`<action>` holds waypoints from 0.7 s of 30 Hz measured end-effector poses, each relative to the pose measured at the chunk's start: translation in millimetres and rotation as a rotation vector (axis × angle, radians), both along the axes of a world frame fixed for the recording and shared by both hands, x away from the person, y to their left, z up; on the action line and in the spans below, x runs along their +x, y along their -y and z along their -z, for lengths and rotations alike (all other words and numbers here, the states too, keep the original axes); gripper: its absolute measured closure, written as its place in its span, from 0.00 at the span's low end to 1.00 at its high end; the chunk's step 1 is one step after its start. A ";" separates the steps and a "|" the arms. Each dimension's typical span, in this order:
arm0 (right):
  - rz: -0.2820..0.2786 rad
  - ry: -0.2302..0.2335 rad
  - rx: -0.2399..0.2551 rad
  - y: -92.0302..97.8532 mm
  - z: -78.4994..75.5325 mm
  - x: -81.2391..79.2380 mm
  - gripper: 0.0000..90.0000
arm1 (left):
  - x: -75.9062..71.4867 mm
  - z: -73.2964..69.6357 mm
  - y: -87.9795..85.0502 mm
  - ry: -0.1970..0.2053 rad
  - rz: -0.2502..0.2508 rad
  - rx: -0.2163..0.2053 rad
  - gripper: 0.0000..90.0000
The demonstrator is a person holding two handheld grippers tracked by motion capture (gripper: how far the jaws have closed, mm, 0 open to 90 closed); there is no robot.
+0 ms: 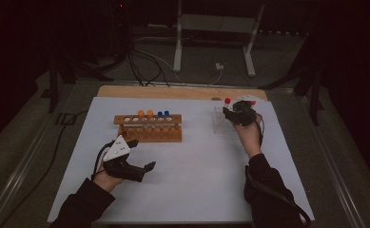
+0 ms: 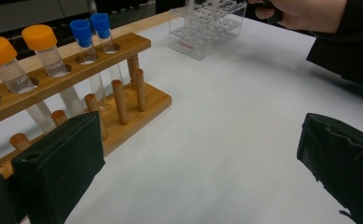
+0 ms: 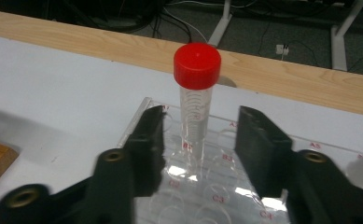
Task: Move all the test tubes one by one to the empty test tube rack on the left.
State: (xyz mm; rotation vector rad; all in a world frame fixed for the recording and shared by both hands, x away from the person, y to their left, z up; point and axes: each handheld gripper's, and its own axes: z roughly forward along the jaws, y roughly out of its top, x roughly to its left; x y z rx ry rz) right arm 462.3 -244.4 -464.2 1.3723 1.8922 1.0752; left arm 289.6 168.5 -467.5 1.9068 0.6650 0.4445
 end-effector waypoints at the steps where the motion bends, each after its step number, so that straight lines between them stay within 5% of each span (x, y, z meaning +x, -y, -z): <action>1: -0.004 -0.007 -0.006 -1.1 0.4 1.7 0.61 | 0.0 0.0 0.0 0.001 -0.001 0.000 0.02; 10: 0.005 -0.038 -0.018 -7.1 1.2 13.3 0.82 | -0.4 0.4 0.0 0.001 0.003 0.006 0.02; 21: 0.001 0.025 -0.029 -6.4 -18.3 4.7 0.84 | -0.1 -0.1 0.6 -0.006 0.014 0.005 0.02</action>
